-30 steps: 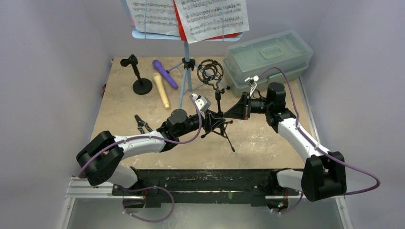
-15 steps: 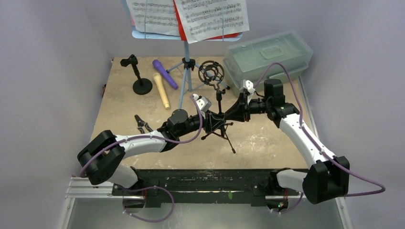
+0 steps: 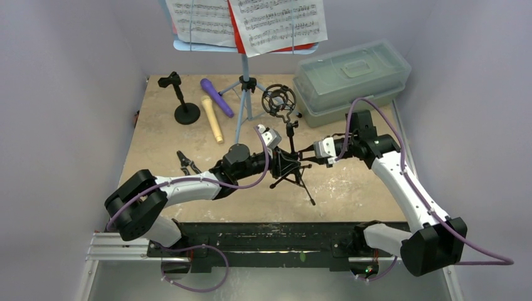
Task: Pack up the instrument practice props
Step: Unscrew the knob on the microphone stand.
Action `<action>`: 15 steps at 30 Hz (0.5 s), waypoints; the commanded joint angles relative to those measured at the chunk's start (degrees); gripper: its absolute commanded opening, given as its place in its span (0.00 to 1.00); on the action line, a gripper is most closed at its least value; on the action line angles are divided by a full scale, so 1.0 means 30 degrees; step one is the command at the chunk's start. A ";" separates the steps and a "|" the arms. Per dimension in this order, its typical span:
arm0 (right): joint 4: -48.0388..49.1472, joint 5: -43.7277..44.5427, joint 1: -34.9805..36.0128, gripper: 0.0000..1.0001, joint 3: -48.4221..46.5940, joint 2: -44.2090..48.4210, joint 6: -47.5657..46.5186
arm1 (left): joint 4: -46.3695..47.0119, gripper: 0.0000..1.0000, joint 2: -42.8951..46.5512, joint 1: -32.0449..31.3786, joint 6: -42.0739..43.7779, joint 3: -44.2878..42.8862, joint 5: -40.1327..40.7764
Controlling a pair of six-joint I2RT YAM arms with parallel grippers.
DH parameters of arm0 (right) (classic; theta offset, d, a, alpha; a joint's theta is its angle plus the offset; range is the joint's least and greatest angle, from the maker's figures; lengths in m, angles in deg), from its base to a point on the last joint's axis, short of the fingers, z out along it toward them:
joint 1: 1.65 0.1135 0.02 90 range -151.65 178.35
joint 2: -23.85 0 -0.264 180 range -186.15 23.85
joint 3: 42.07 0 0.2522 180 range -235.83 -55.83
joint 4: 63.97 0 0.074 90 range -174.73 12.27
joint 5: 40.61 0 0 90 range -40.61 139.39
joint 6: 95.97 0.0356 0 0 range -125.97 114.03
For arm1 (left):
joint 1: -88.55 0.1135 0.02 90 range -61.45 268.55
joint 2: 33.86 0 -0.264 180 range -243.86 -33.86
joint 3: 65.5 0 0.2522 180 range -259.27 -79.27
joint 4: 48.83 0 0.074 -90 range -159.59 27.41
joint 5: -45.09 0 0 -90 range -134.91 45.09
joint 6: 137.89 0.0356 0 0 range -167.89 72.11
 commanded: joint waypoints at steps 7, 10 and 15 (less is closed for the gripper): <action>0.0680 0.0944 -0.0112 0.56 0.0734 0.1507 0.1022 | 0.1757 0.00 0.0161 0.0163 -0.0132 -0.0871 -0.0485; 0.1893 0.1136 -0.0518 0.74 0.1124 0.2187 0.4140 | 0.1760 0.00 0.0162 0.0148 -0.0122 -0.0856 -0.0514; 0.4677 -0.0291 -0.1815 0.86 0.2424 0.3286 0.9343 | 0.1762 0.00 0.0189 0.0163 -0.0184 -0.0902 -0.0604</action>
